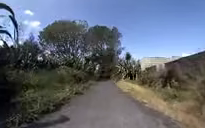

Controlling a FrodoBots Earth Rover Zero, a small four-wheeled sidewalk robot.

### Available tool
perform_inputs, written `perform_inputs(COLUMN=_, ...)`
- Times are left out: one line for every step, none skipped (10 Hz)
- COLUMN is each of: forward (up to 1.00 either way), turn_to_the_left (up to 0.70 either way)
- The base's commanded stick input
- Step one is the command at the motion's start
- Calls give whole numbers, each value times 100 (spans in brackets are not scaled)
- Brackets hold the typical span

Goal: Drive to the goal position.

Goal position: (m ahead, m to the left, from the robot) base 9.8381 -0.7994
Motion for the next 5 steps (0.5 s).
perform_inputs(forward=70, turn_to_the_left=28)
perform_inputs(forward=70, turn_to_the_left=0)
perform_inputs(forward=70, turn_to_the_left=0)
perform_inputs(forward=70, turn_to_the_left=0)
perform_inputs(forward=70, turn_to_the_left=0)
